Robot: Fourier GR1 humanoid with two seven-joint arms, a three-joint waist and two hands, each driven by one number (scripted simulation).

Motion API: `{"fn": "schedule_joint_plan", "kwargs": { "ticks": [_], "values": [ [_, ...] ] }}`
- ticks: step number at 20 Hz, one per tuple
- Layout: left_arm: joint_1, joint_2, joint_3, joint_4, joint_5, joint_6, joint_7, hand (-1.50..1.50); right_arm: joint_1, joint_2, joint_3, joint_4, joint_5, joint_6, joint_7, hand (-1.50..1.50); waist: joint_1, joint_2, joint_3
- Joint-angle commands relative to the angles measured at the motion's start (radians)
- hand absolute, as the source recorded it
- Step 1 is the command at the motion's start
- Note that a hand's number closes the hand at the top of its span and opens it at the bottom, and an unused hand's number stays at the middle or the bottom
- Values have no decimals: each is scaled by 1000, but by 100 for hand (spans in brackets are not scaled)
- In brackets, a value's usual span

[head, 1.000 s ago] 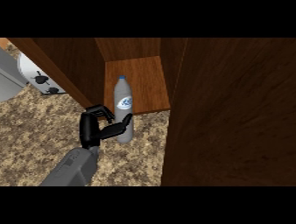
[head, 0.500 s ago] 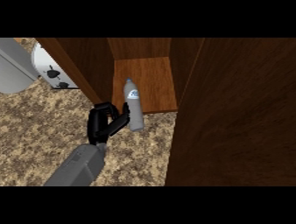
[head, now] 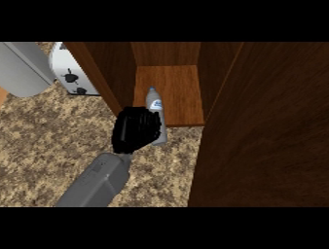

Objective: Pick up the bottled water, place it into the cabinet and close the cabinet

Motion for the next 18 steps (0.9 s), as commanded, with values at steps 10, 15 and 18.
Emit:
{"fn": "schedule_joint_plan", "kwargs": {
  "ticks": [10, 15, 18],
  "values": [
    [327, 152, -91, -339, -56, -163, 12, -150, 15, 38, 98, -231, 31, -104, 108, 150, 34, -4, 0],
    [418, 290, -49, -477, -6, -225, 65, -150, 45, 15, 170, -266, 51, -36, 100, 150, 36, -8, 0],
    [503, 330, -27, -517, -15, -237, 9, -150, 50, 14, 236, -298, 38, -77, 139, 150, 32, -8, 0]
  ]
}}
